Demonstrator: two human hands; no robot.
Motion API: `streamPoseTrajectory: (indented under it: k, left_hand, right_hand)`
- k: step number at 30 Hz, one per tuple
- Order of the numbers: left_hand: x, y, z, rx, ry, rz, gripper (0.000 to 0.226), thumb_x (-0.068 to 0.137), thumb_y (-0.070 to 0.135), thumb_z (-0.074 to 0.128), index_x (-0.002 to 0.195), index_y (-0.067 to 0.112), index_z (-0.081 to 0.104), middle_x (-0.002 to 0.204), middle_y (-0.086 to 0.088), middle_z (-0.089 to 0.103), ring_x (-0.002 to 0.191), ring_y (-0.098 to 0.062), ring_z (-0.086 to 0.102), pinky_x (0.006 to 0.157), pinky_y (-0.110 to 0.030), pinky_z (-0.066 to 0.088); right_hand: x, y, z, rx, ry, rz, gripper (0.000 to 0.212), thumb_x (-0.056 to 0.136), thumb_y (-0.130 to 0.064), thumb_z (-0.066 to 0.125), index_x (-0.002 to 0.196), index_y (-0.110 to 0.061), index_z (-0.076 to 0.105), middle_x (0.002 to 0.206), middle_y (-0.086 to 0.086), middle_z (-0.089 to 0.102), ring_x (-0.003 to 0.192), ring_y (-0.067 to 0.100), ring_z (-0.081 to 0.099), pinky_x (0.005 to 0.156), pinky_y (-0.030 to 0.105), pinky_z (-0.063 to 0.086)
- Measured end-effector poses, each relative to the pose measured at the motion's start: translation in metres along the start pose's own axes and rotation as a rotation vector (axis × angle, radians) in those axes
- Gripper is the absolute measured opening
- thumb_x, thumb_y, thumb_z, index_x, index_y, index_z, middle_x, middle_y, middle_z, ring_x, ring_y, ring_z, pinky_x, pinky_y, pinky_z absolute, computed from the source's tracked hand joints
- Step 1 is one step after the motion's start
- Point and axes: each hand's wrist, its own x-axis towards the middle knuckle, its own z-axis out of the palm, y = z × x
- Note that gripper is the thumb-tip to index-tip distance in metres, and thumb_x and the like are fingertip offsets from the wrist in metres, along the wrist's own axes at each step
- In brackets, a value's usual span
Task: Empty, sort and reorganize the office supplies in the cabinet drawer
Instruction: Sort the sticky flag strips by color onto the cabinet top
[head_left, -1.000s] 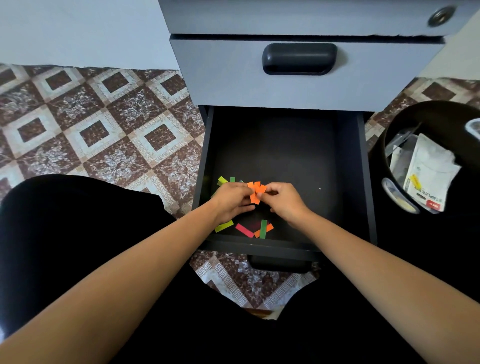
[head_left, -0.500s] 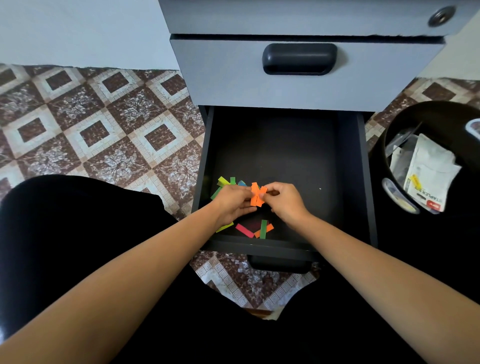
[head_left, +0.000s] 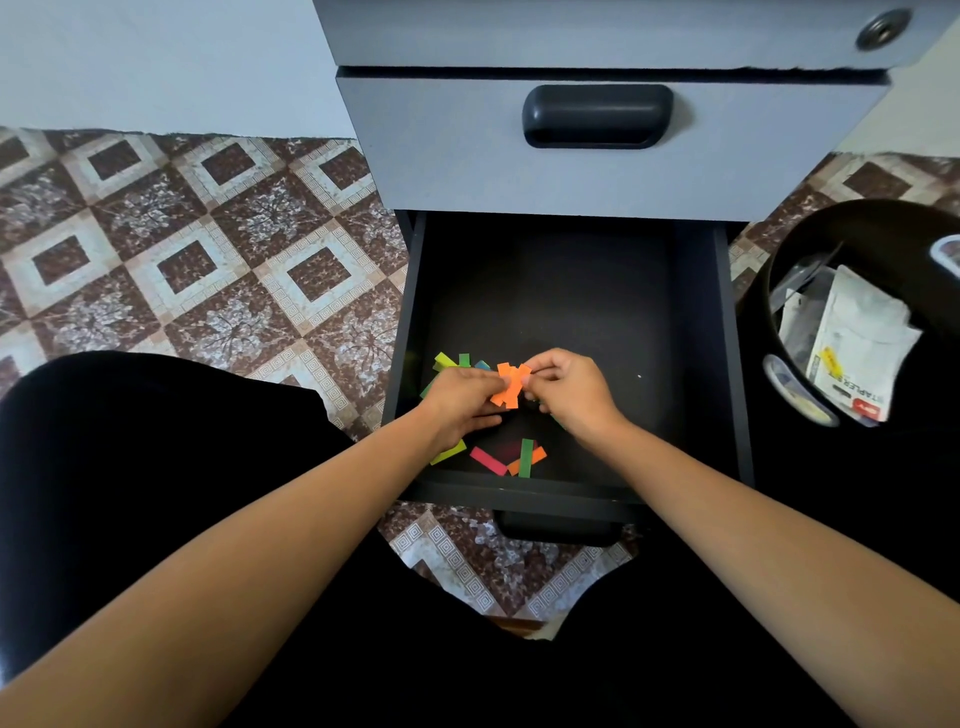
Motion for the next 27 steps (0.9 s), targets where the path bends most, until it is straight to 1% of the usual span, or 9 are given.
streamPoseTrajectory:
  k: [2,6,9,13,15,17,19,22,27]
  left_hand:
    - [-0.001,0.001,-0.001,0.007,-0.058,0.008,0.007,0.092,0.011,0.058,0.093,0.008,0.064,0.081,-0.006,0.065,0.074,-0.015,0.063,0.076,-0.03,0.054]
    - [-0.004,0.003,-0.005,0.055,-0.122,0.047,0.008,0.091,0.013,0.059,0.087,0.01,0.066,0.081,-0.005,0.067,0.077,-0.014,0.064,0.081,-0.031,0.053]
    - [-0.006,0.005,-0.007,0.144,-0.157,0.098,0.007,0.09,0.014,0.061,0.088,0.011,0.067,0.08,-0.003,0.067,0.077,-0.013,0.064,0.08,-0.029,0.053]
    - [-0.002,0.003,-0.008,0.336,-0.052,0.126,0.014,0.09,0.011,0.06,0.102,0.004,0.065,0.084,-0.005,0.062,0.075,-0.012,0.06,0.07,-0.025,0.053]
    - [0.002,0.004,-0.011,0.382,0.017,0.13,0.021,0.09,0.01,0.059,0.11,0.002,0.063,0.089,-0.008,0.059,0.077,-0.013,0.058,0.067,-0.023,0.052]
    - [0.004,0.006,-0.016,0.406,0.042,0.145,0.021,0.091,0.009,0.059,0.11,0.002,0.062,0.088,-0.008,0.059,0.073,-0.012,0.055,0.064,-0.021,0.05]
    - [0.006,0.008,-0.021,0.415,0.053,0.16,0.016,0.091,0.01,0.059,0.106,0.005,0.062,0.085,-0.006,0.058,0.07,-0.011,0.053,0.064,-0.022,0.05]
    - [0.007,0.01,-0.025,0.397,0.06,0.162,0.009,0.091,0.011,0.06,0.099,0.009,0.061,0.08,-0.002,0.054,0.069,-0.011,0.052,0.066,-0.023,0.051]
    - [0.009,0.011,-0.026,0.402,0.059,0.147,0.018,0.09,0.012,0.06,0.108,0.007,0.061,0.086,-0.008,0.058,0.07,-0.011,0.054,0.064,-0.022,0.051]
  right_hand:
    - [-0.001,0.0,-0.001,0.006,-0.002,-0.015,0.007,0.088,-0.009,0.062,0.088,-0.016,0.062,0.08,-0.001,0.066,0.07,0.006,0.061,0.061,0.019,0.046]
    - [-0.002,0.001,-0.003,0.0,-0.004,-0.027,0.011,0.086,-0.014,0.066,0.078,-0.018,0.06,0.078,0.004,0.068,0.069,0.01,0.062,0.062,0.022,0.049]
    - [-0.003,0.0,-0.004,-0.017,-0.024,-0.032,0.014,0.086,-0.015,0.066,0.075,-0.02,0.06,0.079,0.005,0.068,0.071,0.012,0.063,0.064,0.025,0.051]
    - [-0.005,0.003,-0.01,-0.032,-0.156,-0.021,0.011,0.088,-0.015,0.064,0.078,-0.019,0.061,0.078,0.0,0.066,0.071,0.01,0.062,0.06,0.021,0.048]
    - [-0.004,0.009,-0.016,-0.261,-0.252,-0.068,0.003,0.087,-0.017,0.066,0.084,-0.018,0.064,0.082,-0.002,0.065,0.076,0.011,0.06,0.065,0.022,0.046]
    - [-0.007,0.016,-0.023,-0.627,-0.402,-0.155,0.012,0.085,-0.018,0.067,0.097,-0.014,0.066,0.088,-0.003,0.06,0.085,0.013,0.059,0.071,0.021,0.042]
    - [-0.011,0.024,-0.025,-0.878,-0.504,-0.222,0.021,0.085,-0.021,0.067,0.104,-0.013,0.063,0.097,0.002,0.059,0.093,0.02,0.058,0.073,0.026,0.044]
    - [-0.016,0.027,-0.023,-1.015,-0.508,-0.315,0.026,0.085,-0.026,0.064,0.107,-0.015,0.058,0.106,0.005,0.055,0.098,0.023,0.055,0.073,0.031,0.043]
    - [-0.015,0.025,-0.02,-1.062,-0.541,-0.381,0.018,0.086,-0.022,0.062,0.102,-0.013,0.059,0.108,0.006,0.054,0.099,0.025,0.055,0.074,0.034,0.044]
